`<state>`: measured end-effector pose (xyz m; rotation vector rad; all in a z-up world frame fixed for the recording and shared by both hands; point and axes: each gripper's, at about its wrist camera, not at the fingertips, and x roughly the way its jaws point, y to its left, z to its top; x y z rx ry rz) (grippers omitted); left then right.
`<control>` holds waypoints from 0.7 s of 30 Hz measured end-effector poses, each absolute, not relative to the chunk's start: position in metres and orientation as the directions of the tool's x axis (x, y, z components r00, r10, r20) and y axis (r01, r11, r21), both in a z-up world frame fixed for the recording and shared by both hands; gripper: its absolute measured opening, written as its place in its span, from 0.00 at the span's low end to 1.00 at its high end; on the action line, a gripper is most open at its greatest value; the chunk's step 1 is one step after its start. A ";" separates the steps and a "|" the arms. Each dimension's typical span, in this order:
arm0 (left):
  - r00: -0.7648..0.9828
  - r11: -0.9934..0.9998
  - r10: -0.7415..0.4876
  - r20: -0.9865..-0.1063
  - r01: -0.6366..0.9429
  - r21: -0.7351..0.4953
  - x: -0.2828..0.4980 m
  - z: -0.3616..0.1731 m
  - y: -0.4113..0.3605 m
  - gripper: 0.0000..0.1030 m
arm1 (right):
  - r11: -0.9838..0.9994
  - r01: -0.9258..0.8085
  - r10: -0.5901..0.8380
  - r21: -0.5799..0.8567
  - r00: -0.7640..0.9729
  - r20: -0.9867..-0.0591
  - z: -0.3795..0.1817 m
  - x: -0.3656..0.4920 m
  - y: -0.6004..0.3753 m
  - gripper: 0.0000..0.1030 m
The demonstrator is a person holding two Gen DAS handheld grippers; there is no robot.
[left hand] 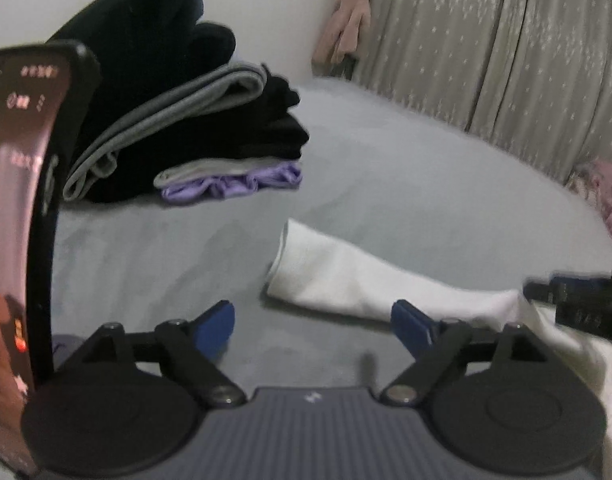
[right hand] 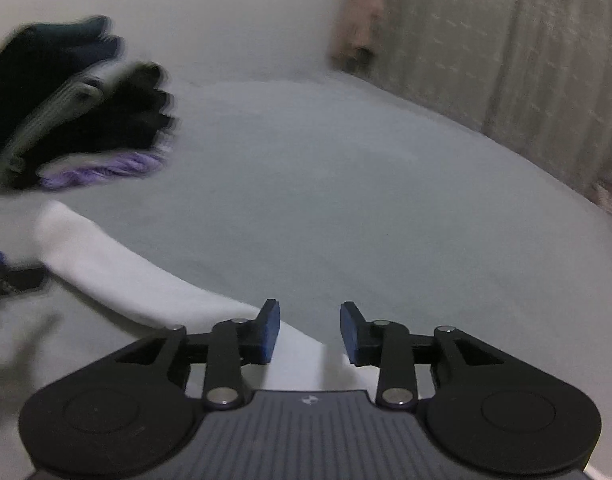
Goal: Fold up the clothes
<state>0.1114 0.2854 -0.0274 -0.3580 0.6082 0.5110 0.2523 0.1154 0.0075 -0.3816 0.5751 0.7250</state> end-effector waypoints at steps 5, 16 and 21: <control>0.661 0.837 0.351 -0.663 -0.539 -0.095 0.117 -0.035 0.273 0.89 | 0.508 -0.861 0.666 0.030 0.370 -0.648 0.019 0.258 0.153 0.39; 0.643 0.855 0.367 -0.672 -0.518 -0.029 0.122 -0.040 0.267 0.95 | 0.310 -0.935 0.684 0.174 0.092 -0.723 -0.009 0.282 0.217 0.03; 0.638 0.855 0.371 -0.675 -0.518 -0.019 0.124 -0.040 0.266 0.97 | 0.532 -0.840 0.671 0.105 0.343 -0.657 -0.002 0.308 0.214 0.03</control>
